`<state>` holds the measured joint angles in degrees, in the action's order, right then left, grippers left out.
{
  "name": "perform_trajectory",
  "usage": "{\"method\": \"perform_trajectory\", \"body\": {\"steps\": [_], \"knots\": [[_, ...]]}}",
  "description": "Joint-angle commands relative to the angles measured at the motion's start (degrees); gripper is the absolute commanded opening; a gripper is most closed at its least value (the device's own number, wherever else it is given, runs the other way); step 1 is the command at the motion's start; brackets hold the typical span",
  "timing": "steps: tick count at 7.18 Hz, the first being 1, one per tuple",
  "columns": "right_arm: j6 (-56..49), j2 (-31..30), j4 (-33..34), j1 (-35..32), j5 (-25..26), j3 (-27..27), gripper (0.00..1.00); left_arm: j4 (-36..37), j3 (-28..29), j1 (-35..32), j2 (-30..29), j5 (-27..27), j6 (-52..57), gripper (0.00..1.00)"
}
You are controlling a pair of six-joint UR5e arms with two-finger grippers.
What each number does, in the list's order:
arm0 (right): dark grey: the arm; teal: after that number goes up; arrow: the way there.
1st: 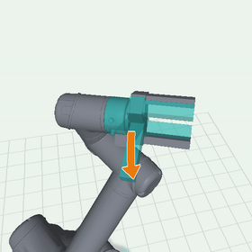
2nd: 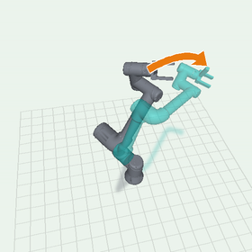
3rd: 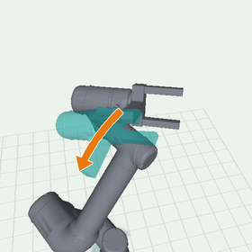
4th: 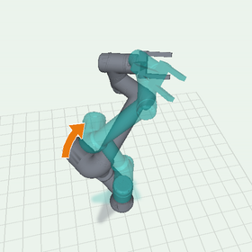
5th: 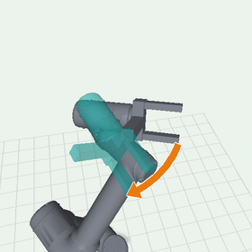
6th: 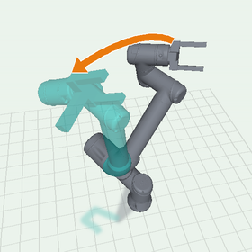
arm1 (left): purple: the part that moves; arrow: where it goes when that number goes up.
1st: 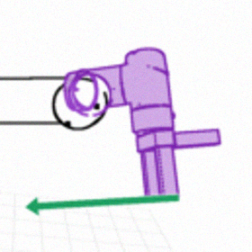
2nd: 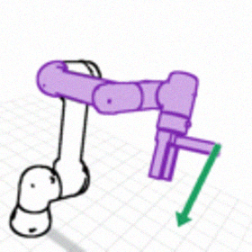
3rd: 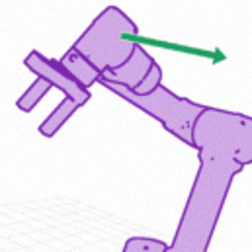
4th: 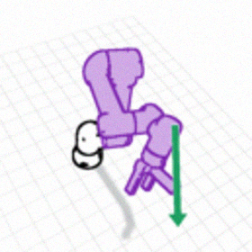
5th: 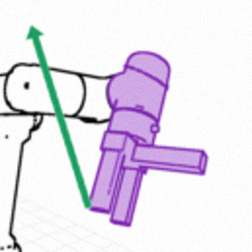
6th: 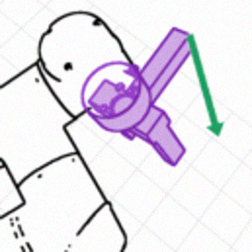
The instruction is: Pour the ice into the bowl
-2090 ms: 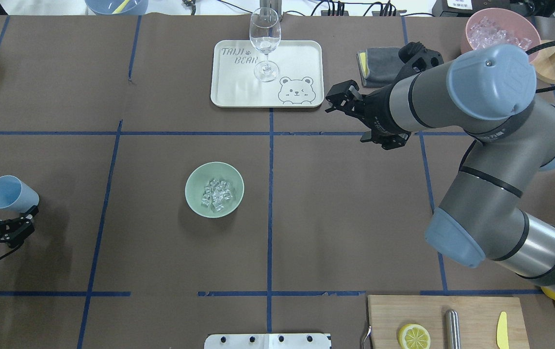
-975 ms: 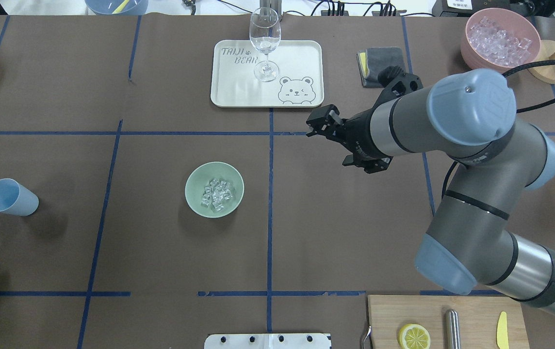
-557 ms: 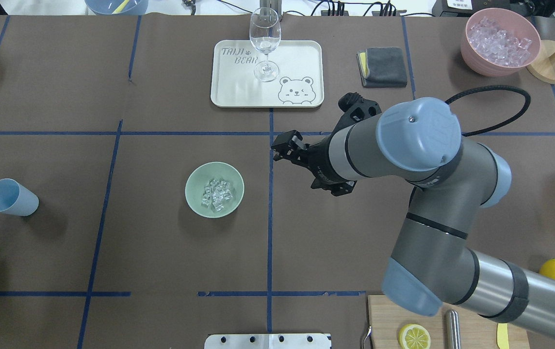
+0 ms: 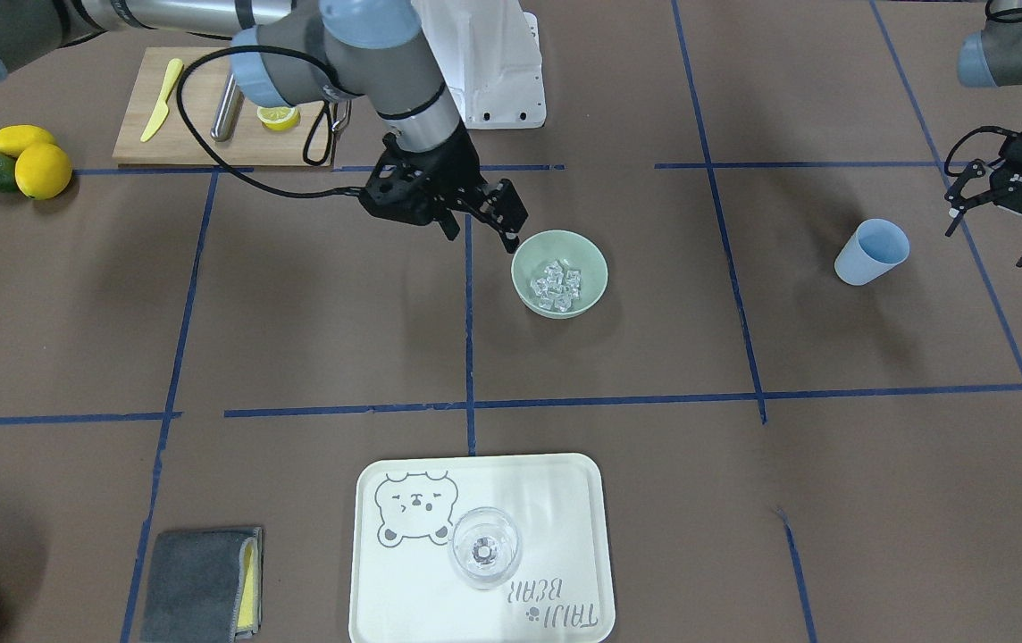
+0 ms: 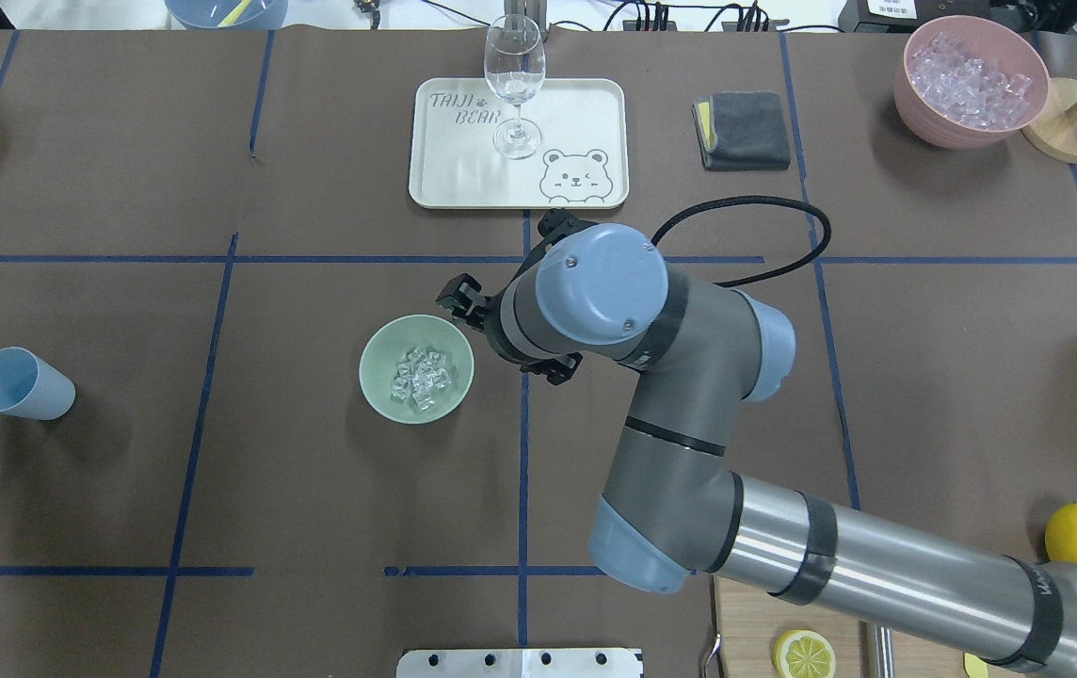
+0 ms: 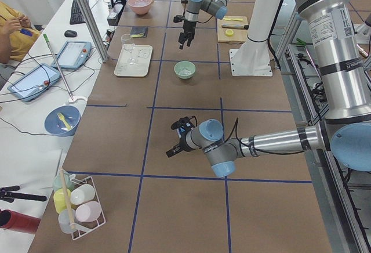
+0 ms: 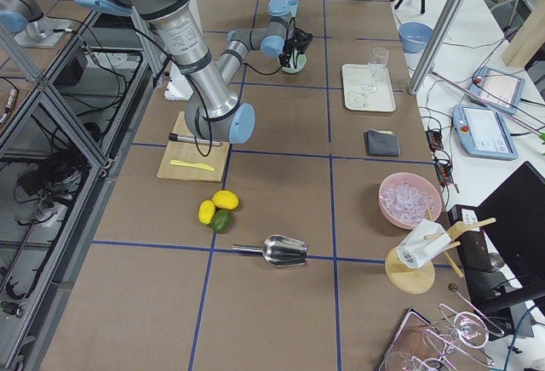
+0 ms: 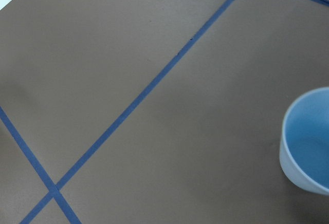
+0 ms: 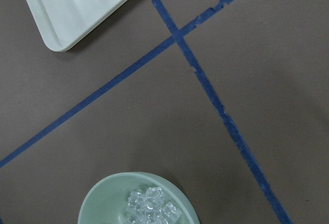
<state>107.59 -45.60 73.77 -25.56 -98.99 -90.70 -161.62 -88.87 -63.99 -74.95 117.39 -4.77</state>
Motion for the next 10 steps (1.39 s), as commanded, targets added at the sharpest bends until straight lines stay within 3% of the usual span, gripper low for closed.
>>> {"method": "perform_trajectory", "body": {"steps": [1,4,5,6,8,10], "knots": [[1.7,4.4,-0.3,2.3,2.5,8.7,1.00,10.6,-0.2,-7.2,-5.4,8.9,0.0,1.00],[1.5,3.6,-0.3,5.3,2.5,9.9,1.00,10.8,-0.2,-7.3,-6.3,9.0,-0.5,1.00],[1.7,3.8,-0.4,5.3,2.4,10.9,0.76,10.8,-0.2,-7.3,-6.3,9.0,-0.5,1.00],[1.7,3.9,-0.4,5.0,1.9,10.7,0.01,10.8,-0.3,-7.3,-6.4,9.0,-0.6,1.00],[1.2,3.7,-0.6,4.9,1.1,10.2,0.00,10.8,-0.3,-7.3,-6.4,8.9,-0.8,1.00],[1.4,3.5,-0.2,2.6,-1.6,7.0,0.00,10.8,-0.3,-7.3,-6.6,9.0,-8.3,1.00]]}}
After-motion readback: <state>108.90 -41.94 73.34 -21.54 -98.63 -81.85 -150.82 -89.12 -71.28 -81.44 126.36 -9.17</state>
